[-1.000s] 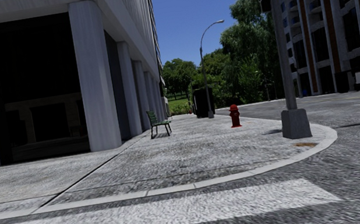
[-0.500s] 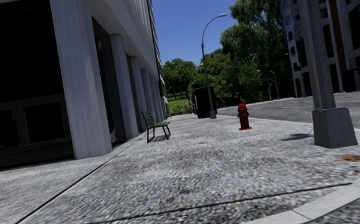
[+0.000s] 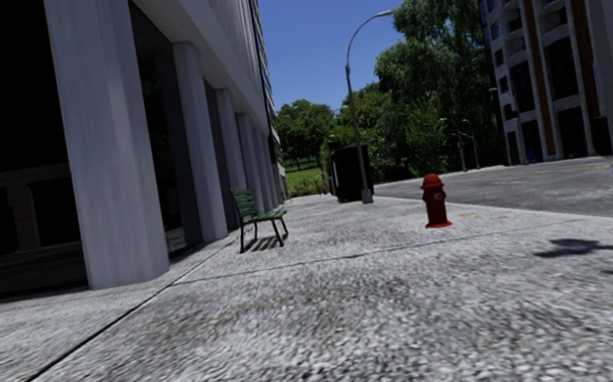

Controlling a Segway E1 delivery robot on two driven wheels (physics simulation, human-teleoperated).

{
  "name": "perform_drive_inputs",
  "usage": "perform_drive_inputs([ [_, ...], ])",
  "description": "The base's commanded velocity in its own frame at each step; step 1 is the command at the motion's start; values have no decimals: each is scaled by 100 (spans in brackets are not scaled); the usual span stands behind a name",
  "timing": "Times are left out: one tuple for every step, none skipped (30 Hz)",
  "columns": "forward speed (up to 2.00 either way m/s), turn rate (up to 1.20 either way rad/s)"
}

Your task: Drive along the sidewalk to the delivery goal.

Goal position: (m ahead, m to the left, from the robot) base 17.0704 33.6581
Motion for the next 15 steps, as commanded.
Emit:
perform_drive_inputs([
  [200, 120],
  [200, 120],
  [200, 120],
  [200, 120],
  [200, 120],
  [200, 120],
  [200, 120],
  [200, 120],
  [200, 120],
  [200, 120],
  [200, 120],
  [200, 120],
  [200, 120],
  [200, 120],
  [200, 120],
])
